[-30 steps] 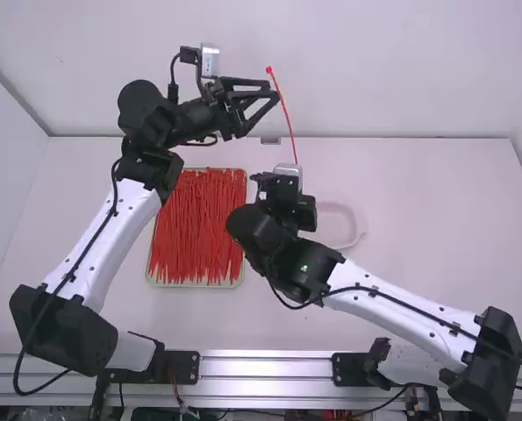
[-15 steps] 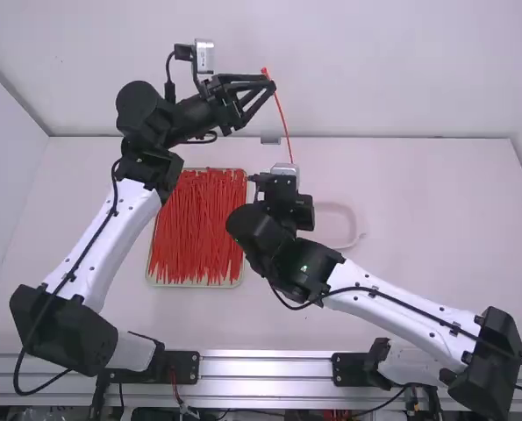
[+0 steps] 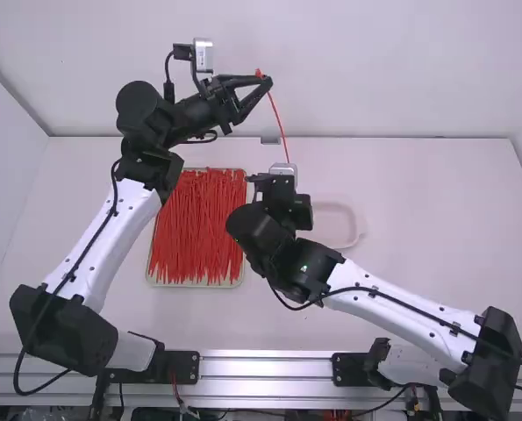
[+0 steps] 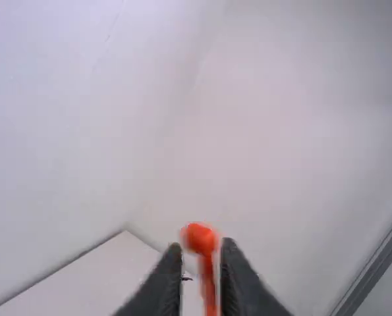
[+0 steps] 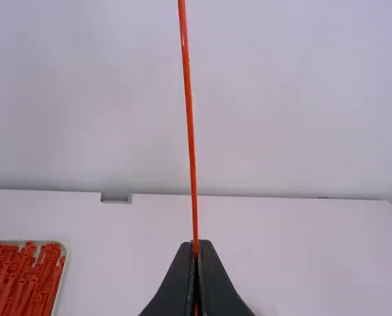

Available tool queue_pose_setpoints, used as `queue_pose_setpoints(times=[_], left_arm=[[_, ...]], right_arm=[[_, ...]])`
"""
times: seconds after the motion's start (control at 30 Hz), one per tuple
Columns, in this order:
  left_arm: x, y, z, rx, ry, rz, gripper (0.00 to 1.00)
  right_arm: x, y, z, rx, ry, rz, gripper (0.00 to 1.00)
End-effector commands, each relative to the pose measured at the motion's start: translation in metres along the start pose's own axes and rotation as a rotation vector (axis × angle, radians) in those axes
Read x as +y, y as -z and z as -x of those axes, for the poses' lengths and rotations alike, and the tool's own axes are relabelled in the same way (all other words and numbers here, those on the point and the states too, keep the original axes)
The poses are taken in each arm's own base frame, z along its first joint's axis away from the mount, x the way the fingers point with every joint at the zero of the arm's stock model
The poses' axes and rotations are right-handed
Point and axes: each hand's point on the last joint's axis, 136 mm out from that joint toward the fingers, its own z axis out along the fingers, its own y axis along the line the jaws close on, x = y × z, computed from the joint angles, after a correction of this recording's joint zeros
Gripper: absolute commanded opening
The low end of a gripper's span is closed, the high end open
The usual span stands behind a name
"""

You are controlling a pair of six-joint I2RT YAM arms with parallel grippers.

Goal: Fasten the cable tie

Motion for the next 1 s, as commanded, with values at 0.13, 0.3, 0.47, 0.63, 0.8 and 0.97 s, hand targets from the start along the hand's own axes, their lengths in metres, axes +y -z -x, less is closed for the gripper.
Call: queue_pose_setpoints(times=[0.13, 0.3, 0.47, 0.63, 0.8, 0.97], left_arm=[[-0.012, -0.001, 0.01, -0.019, -0.027, -0.019, 0.02], [-0.011, -0.001, 0.009, -0.016, -0.046, -0.016, 0.01], [-0.005, -0.001, 0.007, -0.008, -0.085, 0.008, 0.02], [0.004, 0.0, 0.001, 0.01, -0.111, 0.045, 0.01], [0.02, 0.011, 0.005, 0.017, -0.121, 0.091, 0.01], [0.027, 0.023, 0.005, 0.045, -0.141, 0.088, 0.01]], right_arm=[[-0.004, 0.002, 0.015, -0.017, -0.039, -0.008, 0.0], [0.002, 0.002, 0.014, -0.01, -0.042, 0.027, 0.0], [0.02, -0.003, 0.017, -0.001, 0.008, 0.143, 0.52], [0.042, -0.002, 0.023, -0.017, 0.071, 0.288, 0.82], [0.042, 0.006, 0.036, -0.052, 0.08, 0.352, 0.93], [0.034, 0.003, 0.05, -0.078, 0.07, 0.436, 0.98]])
